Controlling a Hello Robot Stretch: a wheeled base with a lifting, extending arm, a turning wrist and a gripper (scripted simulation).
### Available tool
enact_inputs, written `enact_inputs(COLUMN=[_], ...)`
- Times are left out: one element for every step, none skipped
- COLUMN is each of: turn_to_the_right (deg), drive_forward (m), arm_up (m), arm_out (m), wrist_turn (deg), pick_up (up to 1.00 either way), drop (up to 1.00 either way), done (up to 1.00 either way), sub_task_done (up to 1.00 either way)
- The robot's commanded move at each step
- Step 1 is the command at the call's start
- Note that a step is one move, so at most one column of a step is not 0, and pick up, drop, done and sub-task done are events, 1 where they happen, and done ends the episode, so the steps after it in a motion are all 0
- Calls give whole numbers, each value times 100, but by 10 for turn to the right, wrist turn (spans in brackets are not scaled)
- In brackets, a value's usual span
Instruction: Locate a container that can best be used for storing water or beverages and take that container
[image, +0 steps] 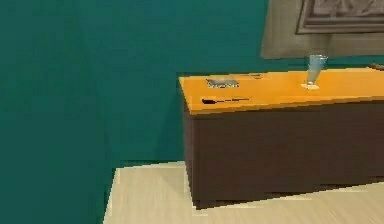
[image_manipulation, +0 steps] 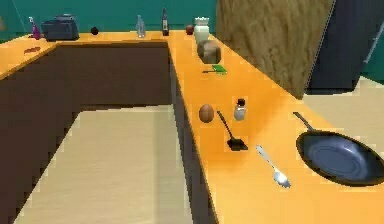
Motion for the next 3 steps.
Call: enact_inputs(turn_to_the_right=[450, 330, 0], drive_forward=[0, 0, 100], arm_up=[0, 0, 0], arm_out=[0, 0, 0], wrist_turn=[0, 0, 0], pick_up=[0, 0, 0], drop=[0, 0, 0], done=[0, 0, 0], sub_task_done=[0, 0, 0])
